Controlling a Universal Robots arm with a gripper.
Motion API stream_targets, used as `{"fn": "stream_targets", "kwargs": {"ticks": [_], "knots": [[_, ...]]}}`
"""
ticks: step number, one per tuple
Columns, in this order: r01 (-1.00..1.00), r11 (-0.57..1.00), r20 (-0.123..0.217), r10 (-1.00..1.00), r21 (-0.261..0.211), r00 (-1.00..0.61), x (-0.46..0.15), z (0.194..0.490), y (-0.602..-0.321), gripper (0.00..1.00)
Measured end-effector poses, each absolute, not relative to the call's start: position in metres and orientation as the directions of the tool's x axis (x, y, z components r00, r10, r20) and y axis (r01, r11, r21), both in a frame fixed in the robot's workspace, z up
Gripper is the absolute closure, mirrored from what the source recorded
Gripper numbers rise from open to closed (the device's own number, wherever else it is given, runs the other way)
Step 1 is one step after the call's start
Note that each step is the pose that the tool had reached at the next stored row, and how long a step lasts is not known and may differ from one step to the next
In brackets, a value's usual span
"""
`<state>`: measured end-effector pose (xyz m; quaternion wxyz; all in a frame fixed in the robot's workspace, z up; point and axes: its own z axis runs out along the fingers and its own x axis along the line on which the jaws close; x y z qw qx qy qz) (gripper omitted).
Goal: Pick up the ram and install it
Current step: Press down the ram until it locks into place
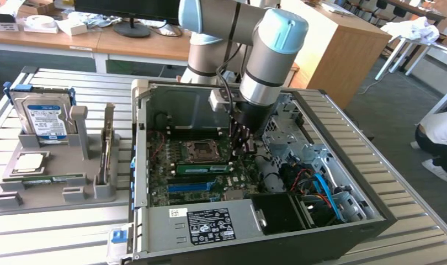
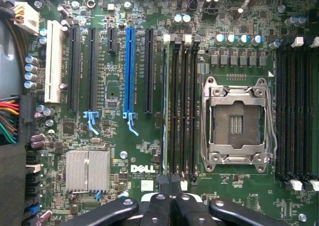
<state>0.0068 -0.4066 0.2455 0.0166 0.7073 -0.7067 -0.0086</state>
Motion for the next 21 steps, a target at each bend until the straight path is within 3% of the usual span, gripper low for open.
{"fn": "stream_targets", "kwargs": {"ticks": [16,21], "knots": [[-0.999,-0.001,0.011,-1.0,0.033,0.001,-0.034,0.246,-0.406,0.9],[-1.0,-0.001,0.011,-1.0,0.031,0.001,-0.075,0.245,-0.405,0.9]]}}
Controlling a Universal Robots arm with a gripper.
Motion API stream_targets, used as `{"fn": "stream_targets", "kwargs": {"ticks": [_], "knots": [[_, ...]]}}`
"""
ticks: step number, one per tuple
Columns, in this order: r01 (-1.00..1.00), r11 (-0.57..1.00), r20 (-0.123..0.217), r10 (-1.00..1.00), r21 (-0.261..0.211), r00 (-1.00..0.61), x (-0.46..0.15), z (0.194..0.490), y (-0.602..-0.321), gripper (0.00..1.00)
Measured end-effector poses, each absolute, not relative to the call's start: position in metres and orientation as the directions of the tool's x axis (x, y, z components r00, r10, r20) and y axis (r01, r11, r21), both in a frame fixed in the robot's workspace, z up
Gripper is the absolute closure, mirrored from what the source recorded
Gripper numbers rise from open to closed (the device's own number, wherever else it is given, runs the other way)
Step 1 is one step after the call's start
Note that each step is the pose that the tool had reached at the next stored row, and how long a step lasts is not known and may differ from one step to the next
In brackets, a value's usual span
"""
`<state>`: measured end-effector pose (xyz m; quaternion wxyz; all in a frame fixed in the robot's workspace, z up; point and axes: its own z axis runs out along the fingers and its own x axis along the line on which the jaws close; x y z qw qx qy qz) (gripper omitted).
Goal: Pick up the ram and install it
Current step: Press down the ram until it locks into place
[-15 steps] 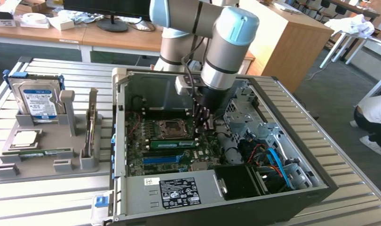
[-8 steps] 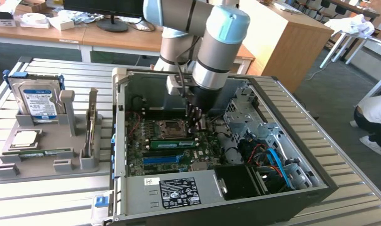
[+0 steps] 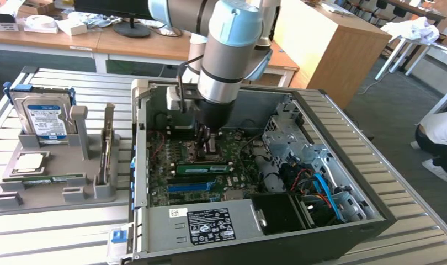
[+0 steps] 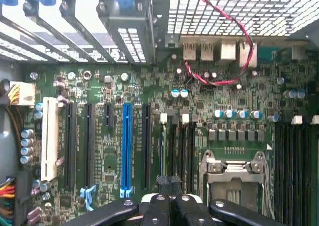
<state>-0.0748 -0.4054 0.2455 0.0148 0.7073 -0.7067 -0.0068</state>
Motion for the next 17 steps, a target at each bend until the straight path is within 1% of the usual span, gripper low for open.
{"fn": "stream_targets", "kwargs": {"ticks": [17], "knots": [[-1.0,-0.001,0.011,-1.0,0.028,0.001,-0.0808,0.2455,-0.4055,0.9]]}}
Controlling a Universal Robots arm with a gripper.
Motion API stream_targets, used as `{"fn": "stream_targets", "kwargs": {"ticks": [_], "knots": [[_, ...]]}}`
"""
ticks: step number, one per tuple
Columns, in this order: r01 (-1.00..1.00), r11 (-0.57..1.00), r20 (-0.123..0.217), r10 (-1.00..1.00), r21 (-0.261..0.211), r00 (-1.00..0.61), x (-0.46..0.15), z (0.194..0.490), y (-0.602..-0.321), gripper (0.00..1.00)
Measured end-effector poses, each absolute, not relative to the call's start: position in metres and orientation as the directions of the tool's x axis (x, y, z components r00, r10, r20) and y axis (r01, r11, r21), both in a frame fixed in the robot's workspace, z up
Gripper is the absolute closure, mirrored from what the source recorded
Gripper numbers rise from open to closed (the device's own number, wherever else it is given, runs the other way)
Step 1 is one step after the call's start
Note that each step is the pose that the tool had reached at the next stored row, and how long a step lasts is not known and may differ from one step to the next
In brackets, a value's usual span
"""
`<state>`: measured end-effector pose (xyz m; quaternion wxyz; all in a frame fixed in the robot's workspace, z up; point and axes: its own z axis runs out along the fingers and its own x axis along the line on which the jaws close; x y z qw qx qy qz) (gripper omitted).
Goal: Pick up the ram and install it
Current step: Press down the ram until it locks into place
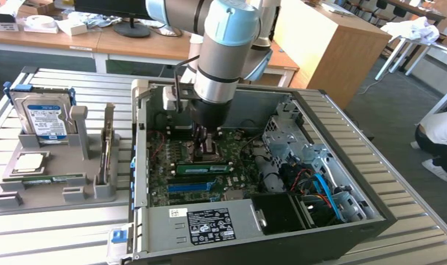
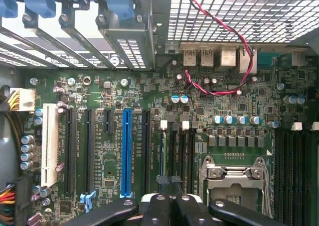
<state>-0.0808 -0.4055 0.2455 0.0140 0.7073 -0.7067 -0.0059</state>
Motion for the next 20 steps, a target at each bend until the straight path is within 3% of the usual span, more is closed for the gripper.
{"fn": "stream_targets", "kwargs": {"ticks": [20], "knots": [[-1.0,-0.001,0.012,-1.0,0.028,0.001,-0.0814,0.2421,-0.4084,0.9]]}}
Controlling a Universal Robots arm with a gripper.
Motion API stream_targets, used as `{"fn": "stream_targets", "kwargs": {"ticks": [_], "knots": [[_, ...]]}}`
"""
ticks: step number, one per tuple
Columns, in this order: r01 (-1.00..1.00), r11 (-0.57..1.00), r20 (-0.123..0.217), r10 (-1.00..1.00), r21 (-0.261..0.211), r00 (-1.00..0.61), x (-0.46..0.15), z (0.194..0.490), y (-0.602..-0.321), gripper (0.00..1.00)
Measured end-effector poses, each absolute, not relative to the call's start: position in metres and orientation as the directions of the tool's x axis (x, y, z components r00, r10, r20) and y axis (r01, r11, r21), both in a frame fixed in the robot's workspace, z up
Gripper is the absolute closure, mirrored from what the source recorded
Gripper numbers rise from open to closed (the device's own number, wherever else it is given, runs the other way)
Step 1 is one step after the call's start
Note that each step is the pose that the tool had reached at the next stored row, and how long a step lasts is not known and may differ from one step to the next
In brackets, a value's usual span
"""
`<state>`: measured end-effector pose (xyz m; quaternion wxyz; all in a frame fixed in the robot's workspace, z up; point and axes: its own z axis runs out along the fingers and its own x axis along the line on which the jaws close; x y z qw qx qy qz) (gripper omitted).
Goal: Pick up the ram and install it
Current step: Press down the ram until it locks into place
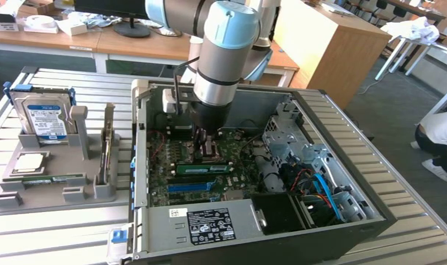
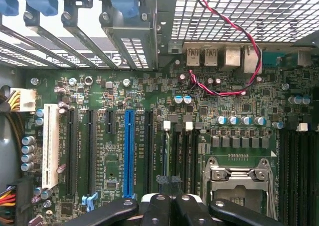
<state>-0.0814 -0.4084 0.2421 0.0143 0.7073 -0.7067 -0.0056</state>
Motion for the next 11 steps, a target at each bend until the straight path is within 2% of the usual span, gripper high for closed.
{"fn": "stream_targets", "kwargs": {"ticks": [11], "knots": [[-1.0,-0.001,0.012,-1.0,0.028,0.001,-0.0814,0.2364,-0.4084,0.9]]}}
